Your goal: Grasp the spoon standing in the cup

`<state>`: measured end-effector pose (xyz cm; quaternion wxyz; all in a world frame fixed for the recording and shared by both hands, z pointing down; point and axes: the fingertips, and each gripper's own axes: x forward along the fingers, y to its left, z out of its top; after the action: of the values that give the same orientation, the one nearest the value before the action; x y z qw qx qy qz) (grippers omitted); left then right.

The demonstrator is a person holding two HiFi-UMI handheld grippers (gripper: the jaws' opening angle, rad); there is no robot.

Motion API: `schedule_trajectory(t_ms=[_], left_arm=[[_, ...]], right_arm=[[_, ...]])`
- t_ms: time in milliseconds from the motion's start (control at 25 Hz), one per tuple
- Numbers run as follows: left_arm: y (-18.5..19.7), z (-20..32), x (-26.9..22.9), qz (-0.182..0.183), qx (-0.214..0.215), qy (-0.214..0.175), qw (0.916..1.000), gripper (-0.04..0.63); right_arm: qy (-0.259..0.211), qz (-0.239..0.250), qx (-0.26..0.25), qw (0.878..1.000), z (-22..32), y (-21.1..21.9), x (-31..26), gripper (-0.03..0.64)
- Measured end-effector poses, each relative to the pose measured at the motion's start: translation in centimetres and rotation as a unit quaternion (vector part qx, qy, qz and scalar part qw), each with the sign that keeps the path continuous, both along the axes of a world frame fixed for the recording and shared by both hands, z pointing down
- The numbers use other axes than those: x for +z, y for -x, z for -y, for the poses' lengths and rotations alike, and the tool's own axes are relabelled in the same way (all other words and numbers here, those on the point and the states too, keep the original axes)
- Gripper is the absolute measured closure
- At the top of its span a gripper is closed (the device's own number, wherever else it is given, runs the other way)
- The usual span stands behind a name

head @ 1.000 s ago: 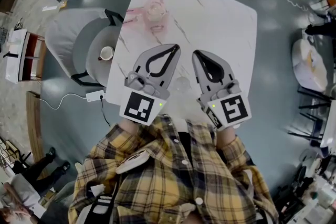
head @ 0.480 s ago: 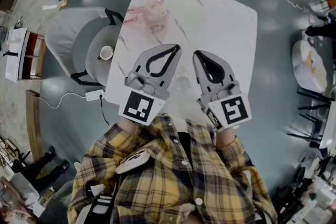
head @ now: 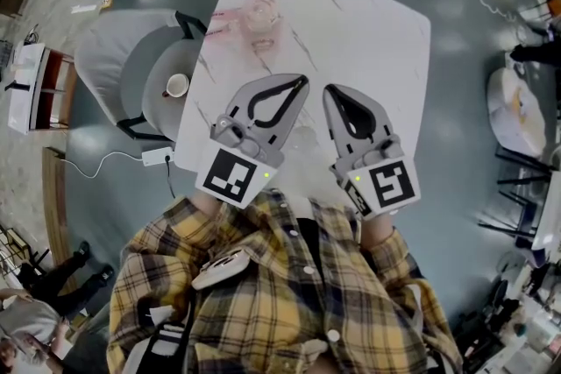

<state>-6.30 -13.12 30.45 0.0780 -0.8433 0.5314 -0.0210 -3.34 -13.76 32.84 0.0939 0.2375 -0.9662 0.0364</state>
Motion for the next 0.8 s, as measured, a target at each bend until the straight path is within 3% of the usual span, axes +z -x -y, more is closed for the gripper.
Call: schedule_trajectory(t_ms=[640,800], left_arm=[[0.5,-0.4,-0.7,0.006,0.028,-0.002,0.9996,0.58],[0.9,-0.3,-1.2,-0.01,0.025,0.003,0.9996,0.58]], right_arm=[[0.0,0.003,0.005,1.0,0.0,-0.7,-0.1,0.584],[-0.005,0.003,0.005,1.0,-0.1,-0.8,-0.4,0.584]])
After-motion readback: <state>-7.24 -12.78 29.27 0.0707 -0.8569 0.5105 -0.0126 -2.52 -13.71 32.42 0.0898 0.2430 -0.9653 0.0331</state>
